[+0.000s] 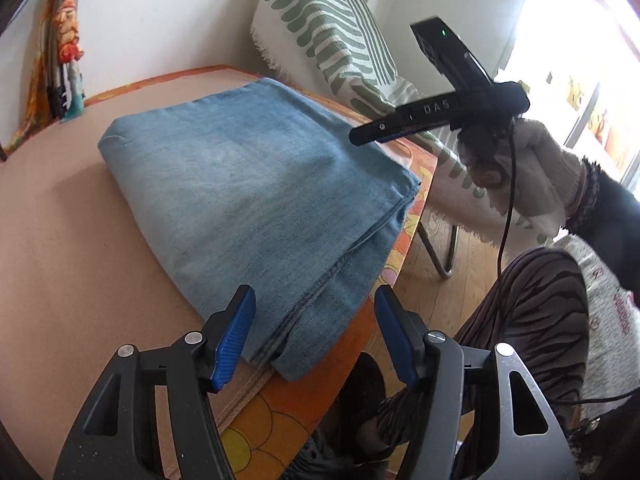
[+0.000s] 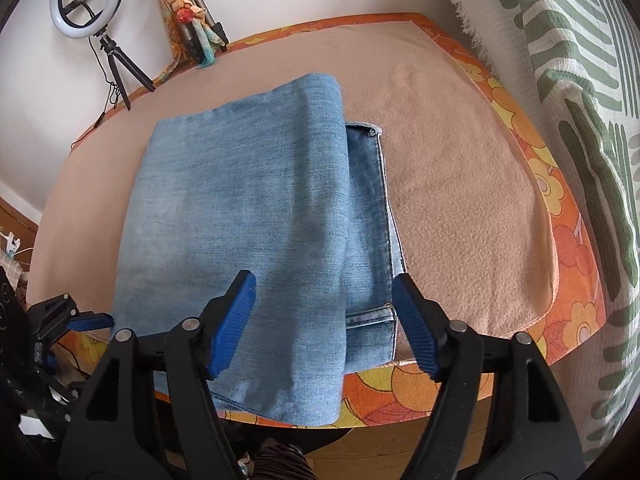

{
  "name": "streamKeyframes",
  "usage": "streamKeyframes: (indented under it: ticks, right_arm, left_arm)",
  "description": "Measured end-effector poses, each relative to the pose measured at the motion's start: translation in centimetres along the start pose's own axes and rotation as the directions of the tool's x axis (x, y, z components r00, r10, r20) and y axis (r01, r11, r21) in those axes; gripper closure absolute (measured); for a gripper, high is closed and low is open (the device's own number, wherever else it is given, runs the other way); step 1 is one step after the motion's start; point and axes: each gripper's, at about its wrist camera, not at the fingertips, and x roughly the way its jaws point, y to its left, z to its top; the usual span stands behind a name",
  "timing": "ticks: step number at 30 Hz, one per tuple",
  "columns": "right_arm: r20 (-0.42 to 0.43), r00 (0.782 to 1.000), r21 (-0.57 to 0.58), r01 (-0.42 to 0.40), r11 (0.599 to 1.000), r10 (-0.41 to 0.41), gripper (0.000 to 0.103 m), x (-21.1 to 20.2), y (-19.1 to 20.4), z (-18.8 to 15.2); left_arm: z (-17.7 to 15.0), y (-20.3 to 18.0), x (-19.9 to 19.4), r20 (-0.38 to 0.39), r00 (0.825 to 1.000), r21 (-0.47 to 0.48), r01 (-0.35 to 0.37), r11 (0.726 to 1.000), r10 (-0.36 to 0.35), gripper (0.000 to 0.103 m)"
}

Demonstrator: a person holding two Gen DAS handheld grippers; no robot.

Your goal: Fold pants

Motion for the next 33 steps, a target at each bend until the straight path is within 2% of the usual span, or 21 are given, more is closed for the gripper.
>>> streamKeyframes:
  ticks: [4,9,12,18,21,25,26,27,28,30,31,33]
  right_arm:
    - [-0.003,0.998,0.046,-0.059,0.997,0.059,0.021,1.4,-2.1,0.7]
    - [0.005,0.987,0.073,-0.16,0.984,0.16,0.019,3.5,-3.6,1.6]
    - [0.011,0.969,0.091,-0.248,0.965,0.248,0.019,4.6,-4.0,1.8]
    - [0.062,0.937,0.119,-0.348,0.93,0.343,0.017,5.5,-5.1,1.9]
    - [0.083,0.919,0.141,-0.393,0.909,0.384,0.018,5.7,-5.3,1.9]
    - [0.069,0.931,0.101,-0.363,0.926,0.357,0.026,5.7,-4.0,1.8]
    - [0.07,0.934,0.104,-0.355,0.929,0.35,0.032,5.6,-3.9,1.8]
    - [0.071,0.933,0.112,-0.36,0.926,0.354,0.044,5.5,-3.9,1.8]
    - [0.069,0.926,0.121,-0.377,0.919,0.371,0.048,5.4,-3.8,1.8]
    - [0.075,0.933,0.113,-0.359,0.926,0.353,0.06,5.0,-3.7,1.7]
    - [0.076,0.936,0.104,-0.351,0.931,0.345,0.061,4.9,-3.6,1.7]
    - [0.078,0.935,0.105,-0.352,0.93,0.345,0.062,4.9,-3.8,1.6]
  left_arm:
    - [1.2,3.9,-1.7,0.055,0.998,-0.192,0.04,0.981,-0.03,0.042]
    - [2.3,8.8,-0.5,0.04,0.999,-0.413,0.05,0.909,-0.037,0.042]
    - [2.5,10.3,0.9,0.03,0.998,-0.464,0.061,0.884,-0.052,0.042]
    - [2.1,11.0,3.4,0.009,0.994,-0.521,0.1,0.847,-0.112,0.042]
    - [2.1,11.1,3.6,0.041,0.99,-0.537,0.135,0.833,-0.133,0.042]
    - [2.6,11.1,3.8,0.049,0.99,-0.543,0.135,0.829,-0.13,0.042]
    - [2.9,10.9,4.1,0.049,0.991,-0.538,0.132,0.833,-0.126,0.042]
    - [3.0,10.7,4.2,0.047,0.992,-0.53,0.126,0.838,-0.12,0.042]
    - [3.4,10.7,4.5,0.042,0.993,-0.523,0.117,0.844,-0.111,0.044]
    - [3.5,10.4,4.5,0.033,0.995,-0.514,0.096,0.852,-0.092,0.045]
    - [3.5,10.4,4.5,0.028,0.996,-0.509,0.085,0.856,-0.082,0.053]
    - [3.7,10.3,4.8,0.022,0.998,-0.497,0.066,0.865,-0.064,0.057]
